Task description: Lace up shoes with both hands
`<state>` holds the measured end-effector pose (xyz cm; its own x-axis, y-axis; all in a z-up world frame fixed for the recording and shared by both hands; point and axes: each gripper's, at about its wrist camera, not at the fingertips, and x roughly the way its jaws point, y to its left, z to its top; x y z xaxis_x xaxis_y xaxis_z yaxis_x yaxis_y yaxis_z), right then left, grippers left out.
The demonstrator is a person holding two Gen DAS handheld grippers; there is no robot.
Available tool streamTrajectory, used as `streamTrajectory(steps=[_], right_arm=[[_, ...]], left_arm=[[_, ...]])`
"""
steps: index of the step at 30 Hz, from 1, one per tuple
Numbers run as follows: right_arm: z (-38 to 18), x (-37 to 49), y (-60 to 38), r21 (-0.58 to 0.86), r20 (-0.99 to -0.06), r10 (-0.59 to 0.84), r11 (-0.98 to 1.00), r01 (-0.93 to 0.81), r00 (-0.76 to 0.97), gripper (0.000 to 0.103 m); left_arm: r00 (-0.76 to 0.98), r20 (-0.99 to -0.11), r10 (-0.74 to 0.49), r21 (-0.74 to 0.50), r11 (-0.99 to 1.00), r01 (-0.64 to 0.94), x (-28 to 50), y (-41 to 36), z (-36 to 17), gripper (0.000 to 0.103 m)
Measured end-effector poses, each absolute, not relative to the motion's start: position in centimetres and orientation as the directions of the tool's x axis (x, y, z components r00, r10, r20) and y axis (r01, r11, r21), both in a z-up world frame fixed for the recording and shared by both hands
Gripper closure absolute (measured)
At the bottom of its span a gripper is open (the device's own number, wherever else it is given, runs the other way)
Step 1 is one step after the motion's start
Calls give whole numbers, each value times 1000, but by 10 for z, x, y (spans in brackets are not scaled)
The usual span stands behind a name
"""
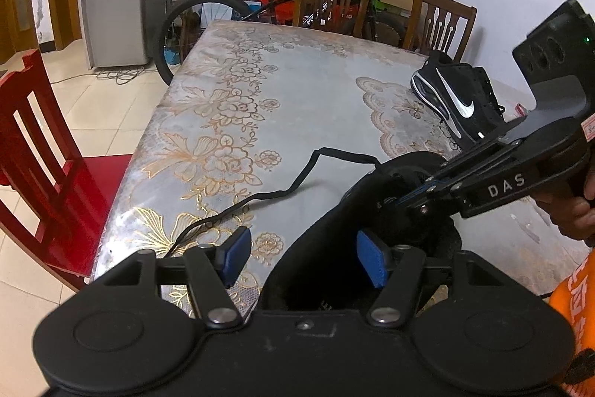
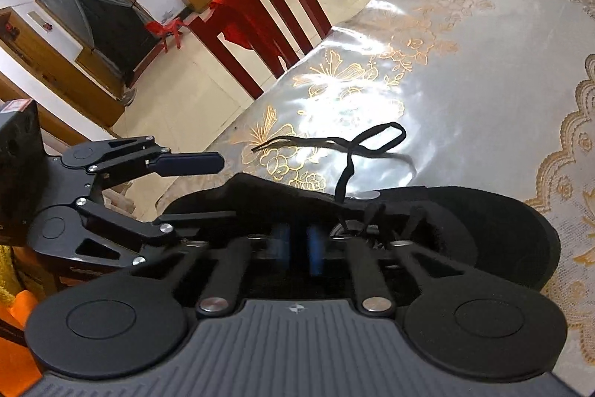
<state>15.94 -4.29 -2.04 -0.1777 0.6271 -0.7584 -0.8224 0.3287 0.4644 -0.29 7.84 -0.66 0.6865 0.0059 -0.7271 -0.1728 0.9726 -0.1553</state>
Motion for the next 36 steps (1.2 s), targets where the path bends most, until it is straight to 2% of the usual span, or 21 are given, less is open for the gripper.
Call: streamTrajectory(steps=[11,36], right_arm=[[-22,160,-60,556,-720,668,390,-734,-190,98],[-21,162,-62,585,-682,709,383,-715,-178,98]], left_arm=[[687,-727,-6,-148,978,-147,2,75,-6,43],[679,-734,-6,-142,979,-146,3,76,-6,41]])
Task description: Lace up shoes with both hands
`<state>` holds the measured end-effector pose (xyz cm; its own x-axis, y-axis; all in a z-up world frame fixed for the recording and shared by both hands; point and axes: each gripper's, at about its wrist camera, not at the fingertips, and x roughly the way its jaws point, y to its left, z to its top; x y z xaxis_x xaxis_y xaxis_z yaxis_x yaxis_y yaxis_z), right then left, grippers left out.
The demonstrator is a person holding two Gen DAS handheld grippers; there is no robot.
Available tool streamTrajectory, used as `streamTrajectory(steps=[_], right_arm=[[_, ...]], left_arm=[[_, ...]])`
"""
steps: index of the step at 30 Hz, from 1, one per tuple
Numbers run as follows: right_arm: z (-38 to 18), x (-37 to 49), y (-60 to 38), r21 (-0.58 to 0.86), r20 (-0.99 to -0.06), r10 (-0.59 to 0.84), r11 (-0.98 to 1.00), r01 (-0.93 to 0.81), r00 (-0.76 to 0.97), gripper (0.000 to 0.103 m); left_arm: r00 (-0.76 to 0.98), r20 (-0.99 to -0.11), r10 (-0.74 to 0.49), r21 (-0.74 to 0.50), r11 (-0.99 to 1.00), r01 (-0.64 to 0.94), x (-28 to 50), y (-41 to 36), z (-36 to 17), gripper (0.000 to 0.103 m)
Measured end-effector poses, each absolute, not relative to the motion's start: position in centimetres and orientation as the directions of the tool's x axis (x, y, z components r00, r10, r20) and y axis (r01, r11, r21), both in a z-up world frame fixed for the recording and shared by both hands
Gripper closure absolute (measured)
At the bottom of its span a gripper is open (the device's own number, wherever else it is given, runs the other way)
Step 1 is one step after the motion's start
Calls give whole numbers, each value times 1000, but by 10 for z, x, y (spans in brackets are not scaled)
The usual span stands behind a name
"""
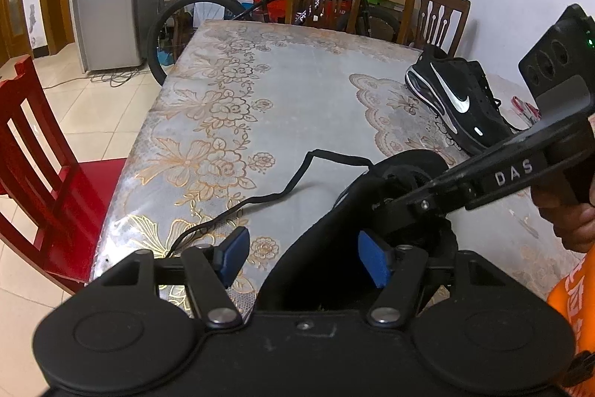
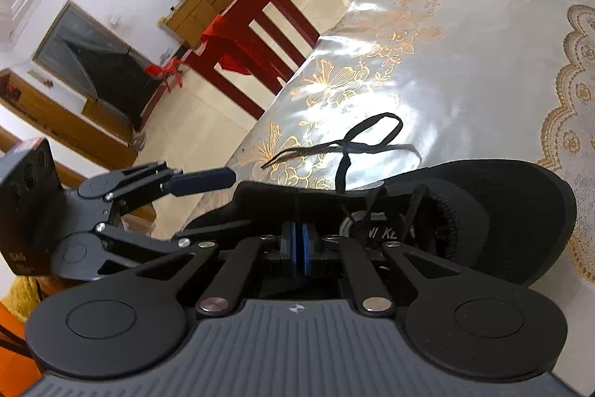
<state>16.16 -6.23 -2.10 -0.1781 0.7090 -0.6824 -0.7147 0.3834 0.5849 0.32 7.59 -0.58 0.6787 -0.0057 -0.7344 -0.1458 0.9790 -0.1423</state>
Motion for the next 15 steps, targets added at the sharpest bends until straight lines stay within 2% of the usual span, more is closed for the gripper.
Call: streamTrajectory(steps=[9,12,13,15], right_arm=[[-21,165,-68,628,-630,766,406,-664,-128,98],[-18,162,-73,604,-637,762,398,-690,-118,86],[-16,162,-76,591,-640,759,391,-706,-115,74],[-9,162,-81,575,-637,762,371,-729,-114,73]], left_arm=[[672,-741,-11,-140,981,-138,6,76,-7,41],[670,-742,-17,-144,981,-134,6,75,-9,38],[670,-743,-17,-144,980,-135,6,75,-10,38],[671,-741,-20,-149,979,-136,6,76,-11,37]])
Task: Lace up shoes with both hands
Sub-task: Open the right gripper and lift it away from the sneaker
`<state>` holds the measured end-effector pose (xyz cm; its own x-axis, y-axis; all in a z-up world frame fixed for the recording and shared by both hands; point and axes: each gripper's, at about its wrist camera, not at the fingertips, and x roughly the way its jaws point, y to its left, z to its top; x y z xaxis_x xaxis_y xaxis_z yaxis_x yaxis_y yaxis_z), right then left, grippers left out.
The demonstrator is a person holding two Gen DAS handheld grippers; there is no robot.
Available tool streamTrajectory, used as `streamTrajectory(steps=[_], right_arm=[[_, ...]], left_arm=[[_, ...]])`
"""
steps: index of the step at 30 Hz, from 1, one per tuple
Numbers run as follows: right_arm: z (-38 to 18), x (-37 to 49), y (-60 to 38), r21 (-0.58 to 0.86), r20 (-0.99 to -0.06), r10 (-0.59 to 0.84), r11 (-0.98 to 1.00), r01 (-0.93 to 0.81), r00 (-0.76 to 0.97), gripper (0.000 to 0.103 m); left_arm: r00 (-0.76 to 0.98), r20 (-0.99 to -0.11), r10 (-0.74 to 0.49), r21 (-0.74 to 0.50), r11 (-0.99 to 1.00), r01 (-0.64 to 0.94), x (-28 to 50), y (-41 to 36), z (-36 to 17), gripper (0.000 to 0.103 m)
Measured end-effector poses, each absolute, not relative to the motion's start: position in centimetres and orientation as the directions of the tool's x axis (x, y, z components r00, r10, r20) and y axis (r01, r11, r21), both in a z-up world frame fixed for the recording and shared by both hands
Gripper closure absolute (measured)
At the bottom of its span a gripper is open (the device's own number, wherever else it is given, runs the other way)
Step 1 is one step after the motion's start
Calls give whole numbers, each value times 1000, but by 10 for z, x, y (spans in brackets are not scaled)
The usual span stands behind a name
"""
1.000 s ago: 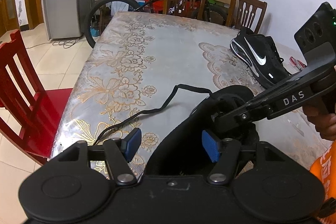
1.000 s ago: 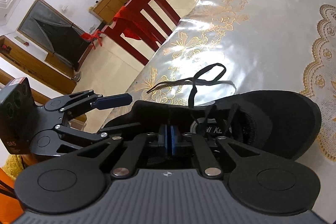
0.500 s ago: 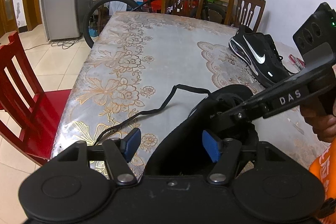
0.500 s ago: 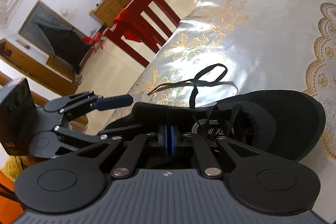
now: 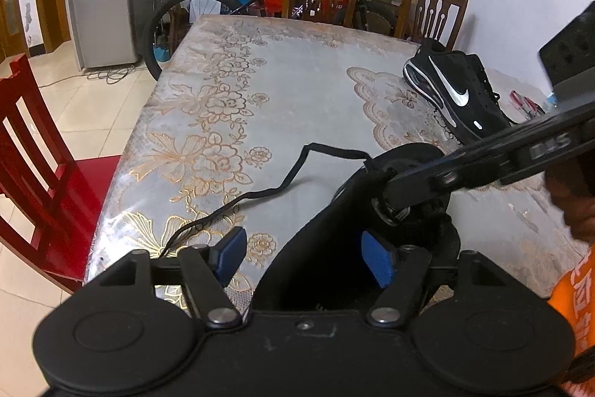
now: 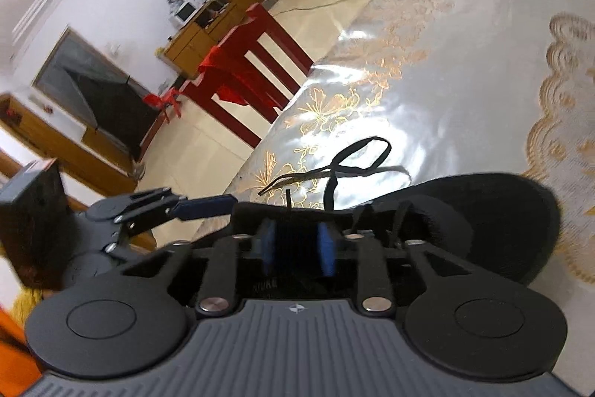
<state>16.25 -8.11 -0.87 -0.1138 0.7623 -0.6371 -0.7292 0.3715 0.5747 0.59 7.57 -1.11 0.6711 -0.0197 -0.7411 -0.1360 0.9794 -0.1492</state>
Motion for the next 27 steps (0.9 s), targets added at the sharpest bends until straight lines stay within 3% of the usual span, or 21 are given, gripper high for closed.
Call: streamTrajectory(steps=[9,11,14,18,24,25,27], right_arm=[[-9,183,-54,572,-623,767,312,-758,-155,73],[-17,184,-50,596,-619,763,305,-742,-184,96],[-18,189,-51,651,-581,794,318,-690,-182,99],[-3,226,-70,860,-348,928,258,-440,-135,99],[46,247,-89,900,-106,994,103,-425,16,102],[50,249,-90,884,-139,989,142,-445,39,99],[50,243,-88,787,-308,946,313,-532,102,86]], left_arm=[[665,-747,-9,-133,982,-135,6,71,-17,37],[657,-754,-8,-126,983,-132,6,67,-21,37],[651,-759,-4,-116,985,-129,6,63,-26,35],[649,-761,3,-117,983,-142,5,61,-32,35],[644,-765,9,-120,980,-157,3,62,-35,35],[645,-764,11,-121,980,-159,3,62,-35,34],[649,-761,14,-123,979,-165,2,62,-36,34]])
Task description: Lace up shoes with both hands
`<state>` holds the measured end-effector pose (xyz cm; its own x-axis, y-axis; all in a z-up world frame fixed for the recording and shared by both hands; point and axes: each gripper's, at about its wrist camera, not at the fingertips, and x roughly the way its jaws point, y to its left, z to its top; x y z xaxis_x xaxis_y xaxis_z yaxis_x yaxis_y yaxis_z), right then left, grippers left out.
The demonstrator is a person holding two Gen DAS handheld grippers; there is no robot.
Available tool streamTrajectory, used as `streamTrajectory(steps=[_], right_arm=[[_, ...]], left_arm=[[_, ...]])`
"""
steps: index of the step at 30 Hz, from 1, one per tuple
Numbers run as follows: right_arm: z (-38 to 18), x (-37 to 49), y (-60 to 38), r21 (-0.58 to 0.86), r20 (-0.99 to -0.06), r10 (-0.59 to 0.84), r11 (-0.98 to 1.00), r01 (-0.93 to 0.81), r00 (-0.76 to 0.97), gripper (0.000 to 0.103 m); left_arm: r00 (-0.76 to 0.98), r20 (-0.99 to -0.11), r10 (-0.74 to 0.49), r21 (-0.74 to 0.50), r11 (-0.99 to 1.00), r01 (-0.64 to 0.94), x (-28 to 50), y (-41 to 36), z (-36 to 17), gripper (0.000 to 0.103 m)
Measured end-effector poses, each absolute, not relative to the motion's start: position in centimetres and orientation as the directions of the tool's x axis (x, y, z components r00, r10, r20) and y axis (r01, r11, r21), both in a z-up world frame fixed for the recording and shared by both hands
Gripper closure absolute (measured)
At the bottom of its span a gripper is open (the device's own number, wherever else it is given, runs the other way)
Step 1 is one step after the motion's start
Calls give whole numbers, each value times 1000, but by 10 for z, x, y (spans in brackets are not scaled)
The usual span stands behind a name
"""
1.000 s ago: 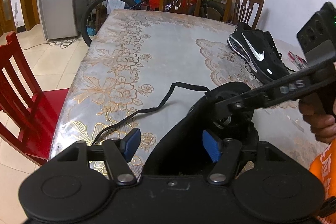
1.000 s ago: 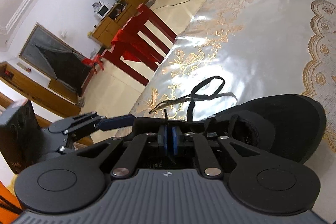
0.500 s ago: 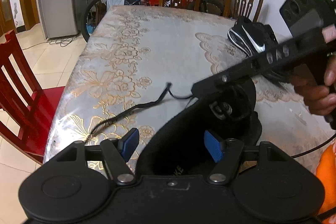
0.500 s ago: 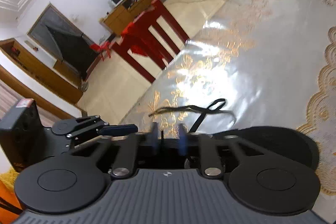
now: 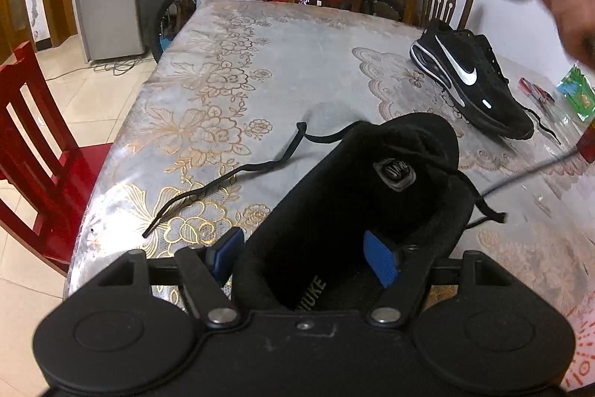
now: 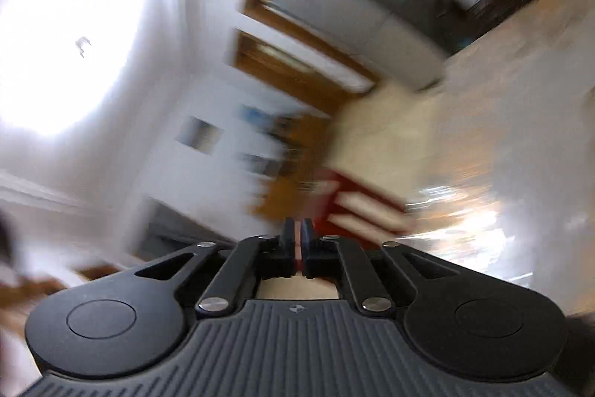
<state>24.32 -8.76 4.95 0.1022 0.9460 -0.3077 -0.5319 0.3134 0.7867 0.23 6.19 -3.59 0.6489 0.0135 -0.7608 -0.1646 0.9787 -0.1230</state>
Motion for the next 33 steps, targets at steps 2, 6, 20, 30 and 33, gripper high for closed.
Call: streamTrajectory(steps=[2,6,20,30,33], right_arm=[[39,228,-81,662,-477,875,422,-620,87,75],[7,193,-66,606,-618,782,413,-680,-76,75],[-24,190,-10,645,-690,663,385,-660,-289,99],[81,230,-68,908,105,977,-171,-382,-188,99],[112,232,-69,870,187,966,-246,-427,-177,99]], left_arm=[[651,-759,14,-126,978,-168,1,61,-36,33],[655,-755,17,-127,977,-171,0,60,-36,33],[676,-736,48,-90,982,-169,-4,56,-37,31],[669,-741,59,-56,987,-150,-2,54,-37,30],[663,-747,58,-50,988,-143,-2,53,-38,28]])
